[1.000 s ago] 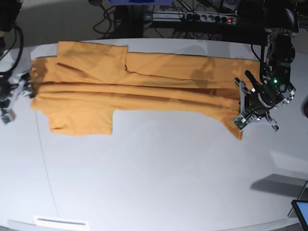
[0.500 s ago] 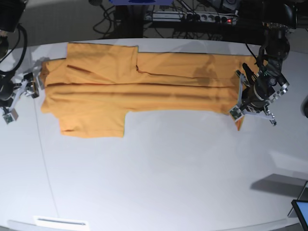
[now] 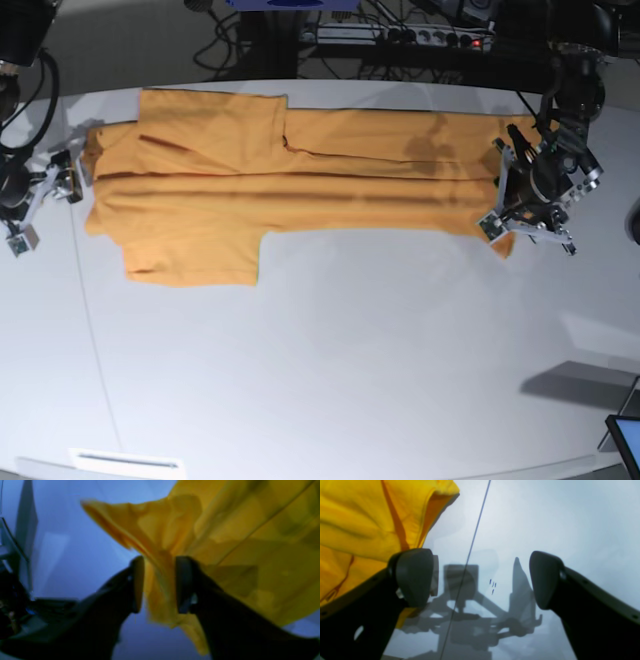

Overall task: Fold the T-shirt properly
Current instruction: 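Lower the folded edge onto the shirt and open both grippers, then raise both grippers away from the folded shirt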

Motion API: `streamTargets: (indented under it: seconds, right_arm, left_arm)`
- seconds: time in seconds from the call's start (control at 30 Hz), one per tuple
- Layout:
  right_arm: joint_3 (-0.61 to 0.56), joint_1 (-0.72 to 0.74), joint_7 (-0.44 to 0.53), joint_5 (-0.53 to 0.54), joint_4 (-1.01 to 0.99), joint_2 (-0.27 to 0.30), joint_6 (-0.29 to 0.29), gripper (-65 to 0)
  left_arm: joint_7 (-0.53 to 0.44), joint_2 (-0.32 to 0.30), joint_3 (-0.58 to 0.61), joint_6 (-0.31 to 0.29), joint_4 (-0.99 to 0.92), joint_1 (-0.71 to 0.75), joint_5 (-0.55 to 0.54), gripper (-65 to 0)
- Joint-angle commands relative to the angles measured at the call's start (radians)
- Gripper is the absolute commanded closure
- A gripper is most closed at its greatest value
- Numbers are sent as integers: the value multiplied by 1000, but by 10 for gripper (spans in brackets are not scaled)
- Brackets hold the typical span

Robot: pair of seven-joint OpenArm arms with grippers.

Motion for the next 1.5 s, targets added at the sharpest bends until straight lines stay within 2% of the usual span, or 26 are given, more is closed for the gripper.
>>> streamTargets:
  seconds: [0.0, 0.2, 0.47, 0.6, 0.73, 0.8, 0.93, 1.07, 1.13, 1.27, 1.47]
  right_arm:
    - [7, 15, 11, 11, 12, 23, 0, -560]
    - [7, 18, -20, 11, 12, 21, 0, -560]
    - [8, 18, -18, 11, 12, 21, 0, -557]
    - [8, 18, -18, 11, 12, 21, 0, -556]
    - [8, 18, -17, 11, 12, 21, 0, -556]
    - [8, 18, -6, 11, 12, 21, 0, -556]
    - [8, 13, 8, 11, 12, 21, 0, -556]
    - [7, 12, 8, 11, 12, 9, 0, -556]
    - [7, 12, 8, 11, 12, -2, 0, -556]
    - [7, 18, 9, 11, 12, -20, 0, -559]
    - [5, 30, 9, 11, 15, -29, 0, -560]
  left_arm:
    - [-5, -17, -10, 7, 35, 1, 0, -279]
    - [-6, -9, -13, 7, 63, 2, -3, -336]
    - [-26, 23, -15, 7, 92, -10, -17, -329]
    - [-95, 52, -50, 7, 95, -25, -97, -331]
    - [-94, 111, -122, 7, 93, -70, -206, -333]
    - [-92, 143, -161, 7, 87, -95, -225, -333]
    - [-92, 189, -236, 7, 49, -147, -153, -333]
    - [-92, 187, -241, 7, -13, -173, -84, -326]
    - [-92, 186, -247, 7, -48, -176, -80, -312]
    - [-92, 186, -244, 7, -103, -187, -83, -227]
    - [-92, 189, -251, 7, -152, -190, -98, -217]
